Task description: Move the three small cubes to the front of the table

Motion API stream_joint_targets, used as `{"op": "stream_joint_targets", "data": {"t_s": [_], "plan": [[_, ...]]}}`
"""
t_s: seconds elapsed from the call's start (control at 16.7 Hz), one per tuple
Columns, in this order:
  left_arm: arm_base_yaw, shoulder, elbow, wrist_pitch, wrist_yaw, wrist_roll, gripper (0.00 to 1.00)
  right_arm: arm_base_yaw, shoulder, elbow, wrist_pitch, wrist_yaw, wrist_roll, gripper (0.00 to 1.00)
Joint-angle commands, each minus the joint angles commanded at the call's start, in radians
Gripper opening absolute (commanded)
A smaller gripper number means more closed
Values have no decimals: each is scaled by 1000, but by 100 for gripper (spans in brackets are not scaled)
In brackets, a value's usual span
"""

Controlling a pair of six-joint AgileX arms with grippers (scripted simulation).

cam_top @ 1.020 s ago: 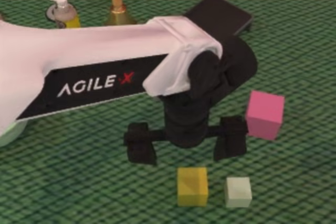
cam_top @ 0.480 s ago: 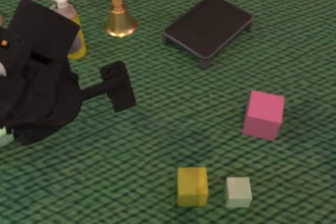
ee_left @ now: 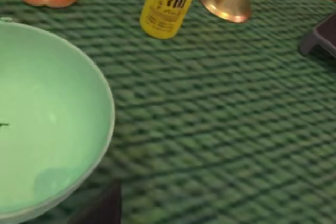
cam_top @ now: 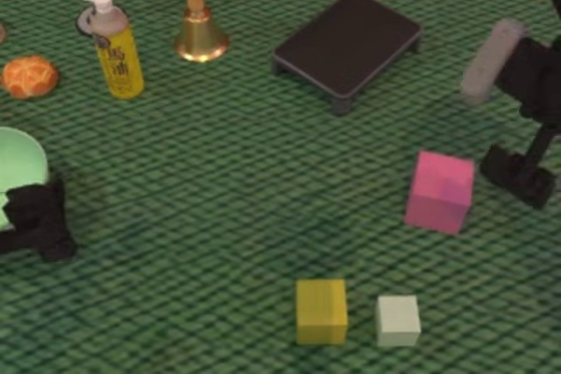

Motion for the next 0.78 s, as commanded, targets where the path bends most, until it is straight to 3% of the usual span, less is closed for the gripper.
{"op": "stream_joint_targets", "data": {"t_s": [0.42, 0.78], "plan": [[185, -406, -283, 256, 25, 314, 100, 80, 424, 370, -233, 2, -198, 100], [211, -464, -319, 298, 30, 370, 100, 92, 488, 430, -264, 3, -228, 100]]}}
